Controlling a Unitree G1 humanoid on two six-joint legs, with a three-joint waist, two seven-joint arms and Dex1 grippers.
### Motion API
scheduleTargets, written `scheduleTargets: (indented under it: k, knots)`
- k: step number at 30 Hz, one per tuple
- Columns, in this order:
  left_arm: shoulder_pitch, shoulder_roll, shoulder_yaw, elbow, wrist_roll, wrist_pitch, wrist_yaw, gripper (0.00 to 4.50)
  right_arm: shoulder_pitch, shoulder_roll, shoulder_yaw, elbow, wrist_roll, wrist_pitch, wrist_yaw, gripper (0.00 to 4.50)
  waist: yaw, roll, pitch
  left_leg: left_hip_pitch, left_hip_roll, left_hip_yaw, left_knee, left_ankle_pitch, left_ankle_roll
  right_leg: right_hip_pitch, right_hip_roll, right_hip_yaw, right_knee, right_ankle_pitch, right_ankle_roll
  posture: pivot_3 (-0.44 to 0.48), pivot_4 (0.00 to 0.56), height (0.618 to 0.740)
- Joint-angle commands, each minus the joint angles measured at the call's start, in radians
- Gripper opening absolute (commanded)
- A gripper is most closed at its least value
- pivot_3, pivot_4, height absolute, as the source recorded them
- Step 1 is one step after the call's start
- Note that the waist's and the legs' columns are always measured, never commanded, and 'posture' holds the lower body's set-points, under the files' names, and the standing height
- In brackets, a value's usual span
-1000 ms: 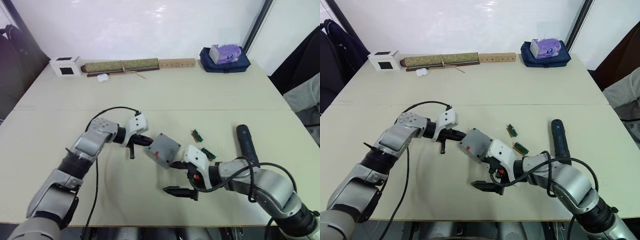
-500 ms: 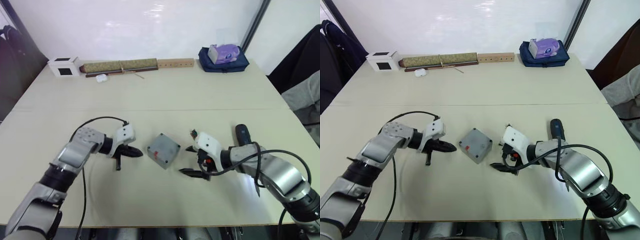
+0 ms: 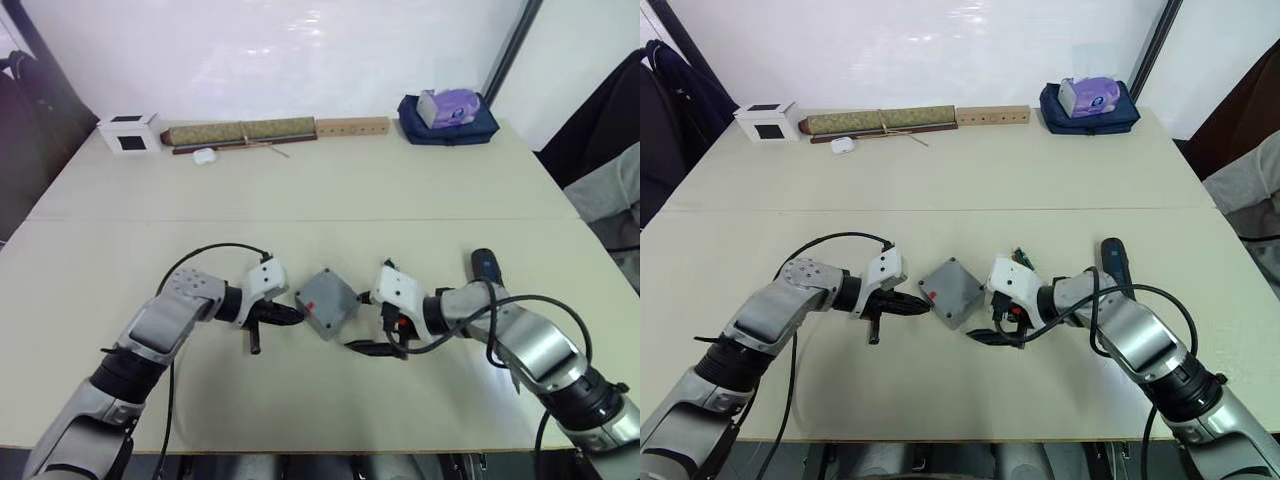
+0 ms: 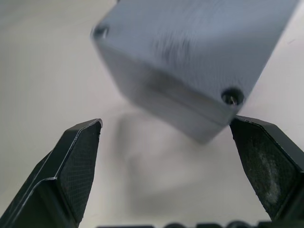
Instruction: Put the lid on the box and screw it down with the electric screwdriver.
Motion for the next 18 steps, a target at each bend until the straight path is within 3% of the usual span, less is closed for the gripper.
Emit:
scheduleTargets:
  k: [1,18]
  knots:
    - [-0.026,-0.004,0.019,0.006,-0.015,-0.010,0.002,0.00,0.014,0.003,-0.020,-0.067,0.012,0.011,0.005,4.42,0.000,0.000,0.000,0.000,0.000,0.000,0.000,0.000,0.000,0.000,0.000,0.000,0.000,0.000,0.000,0.000,0.150,0.740]
    - [-0.071,-0.028,0.002,0.075,0.004,-0.055,0.004,0.00,0.074,0.056,-0.029,-0.152,0.038,0.093,-0.045,4.42,0.001,0.000,0.000,0.000,0.000,0.000,0.000,0.000,0.000,0.000,0.000,0.000,0.000,0.000,0.000,0.000,0.150,0.740]
